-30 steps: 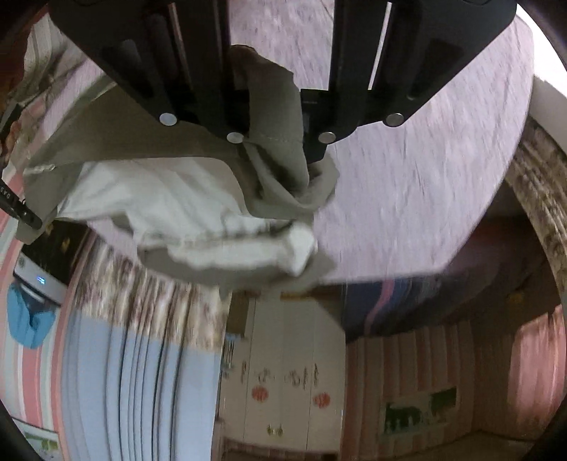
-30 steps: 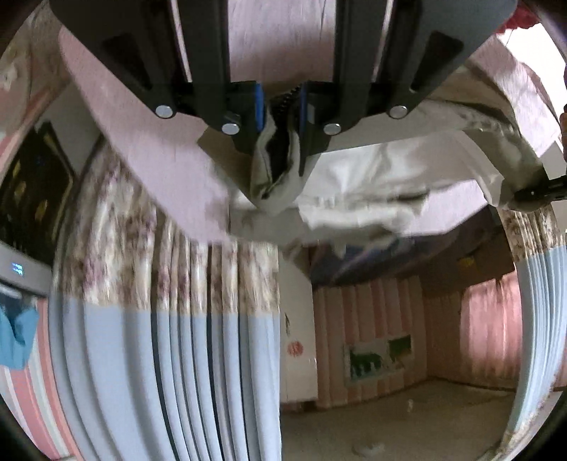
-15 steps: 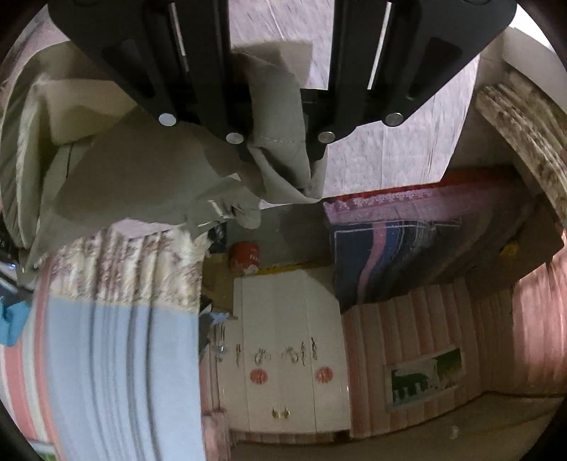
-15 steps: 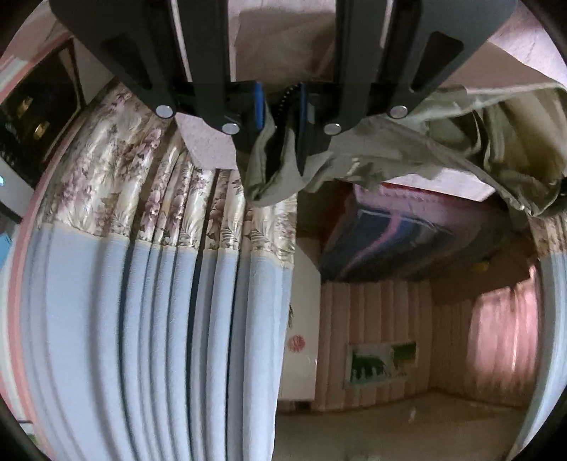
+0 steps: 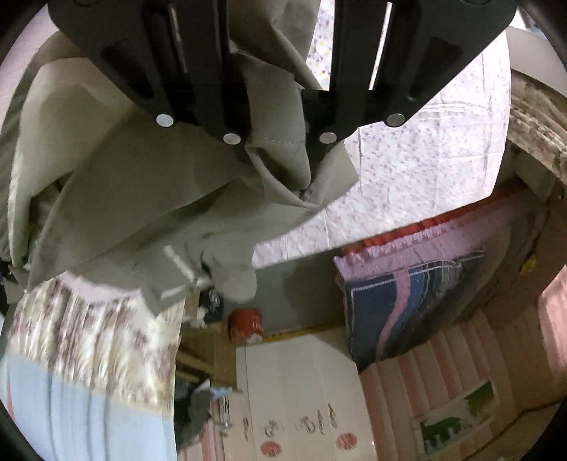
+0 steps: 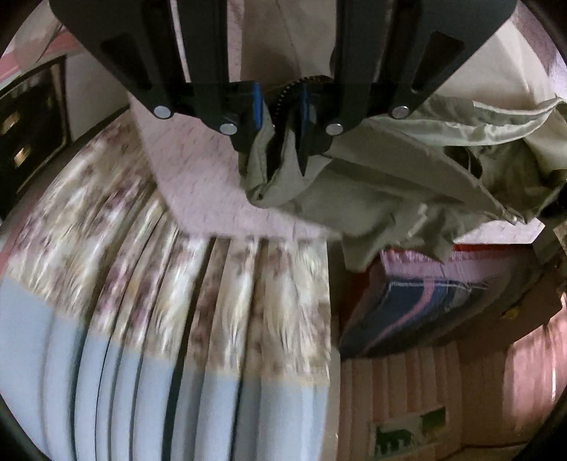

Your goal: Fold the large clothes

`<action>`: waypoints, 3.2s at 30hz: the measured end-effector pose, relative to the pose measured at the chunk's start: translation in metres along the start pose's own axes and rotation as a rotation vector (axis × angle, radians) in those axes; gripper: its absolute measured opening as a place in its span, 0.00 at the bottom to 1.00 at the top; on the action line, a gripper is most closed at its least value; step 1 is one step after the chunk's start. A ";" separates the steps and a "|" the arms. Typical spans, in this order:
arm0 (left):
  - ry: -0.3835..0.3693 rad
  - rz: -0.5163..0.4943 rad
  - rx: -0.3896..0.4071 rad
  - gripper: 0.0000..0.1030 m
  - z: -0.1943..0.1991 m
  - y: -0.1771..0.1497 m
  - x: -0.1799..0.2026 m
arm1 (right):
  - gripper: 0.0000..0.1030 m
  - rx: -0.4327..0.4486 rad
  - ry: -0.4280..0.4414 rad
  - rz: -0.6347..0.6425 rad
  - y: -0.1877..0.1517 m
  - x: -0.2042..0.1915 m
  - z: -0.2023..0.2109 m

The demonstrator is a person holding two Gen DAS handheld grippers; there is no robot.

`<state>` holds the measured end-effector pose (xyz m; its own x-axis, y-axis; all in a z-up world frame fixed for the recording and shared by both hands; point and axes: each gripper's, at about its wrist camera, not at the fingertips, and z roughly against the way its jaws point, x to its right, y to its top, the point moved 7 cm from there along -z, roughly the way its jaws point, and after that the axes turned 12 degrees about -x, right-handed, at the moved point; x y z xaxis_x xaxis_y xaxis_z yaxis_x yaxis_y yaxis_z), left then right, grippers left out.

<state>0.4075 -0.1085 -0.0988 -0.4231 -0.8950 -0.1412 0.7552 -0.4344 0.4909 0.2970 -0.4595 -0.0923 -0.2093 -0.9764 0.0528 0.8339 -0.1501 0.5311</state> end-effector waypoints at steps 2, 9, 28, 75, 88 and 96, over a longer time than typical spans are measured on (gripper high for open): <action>0.009 -0.010 -0.015 0.12 -0.012 -0.002 0.000 | 0.16 -0.039 -0.012 0.018 -0.007 -0.005 -0.022; -0.067 -0.005 -0.028 0.39 -0.015 0.009 -0.002 | 0.61 -0.007 0.119 -0.006 -0.002 -0.008 -0.015; -0.087 0.091 0.108 0.97 0.057 -0.036 -0.068 | 0.78 0.026 0.173 -0.049 -0.033 0.025 0.005; -0.254 0.073 0.048 0.86 0.015 -0.124 -0.006 | 0.74 0.017 0.282 -0.194 -0.146 0.044 0.012; -0.282 0.081 0.044 0.16 0.047 -0.147 0.002 | 0.05 0.099 -0.086 -0.055 -0.147 0.036 0.063; -0.317 0.131 -0.035 0.16 0.020 -0.177 -0.003 | 0.08 -0.007 -0.139 -0.014 -0.158 0.039 0.019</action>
<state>0.2649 -0.0266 -0.1681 -0.4519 -0.8699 0.1978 0.8279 -0.3264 0.4562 0.1474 -0.4707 -0.1586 -0.2892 -0.9434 0.1626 0.8338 -0.1648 0.5270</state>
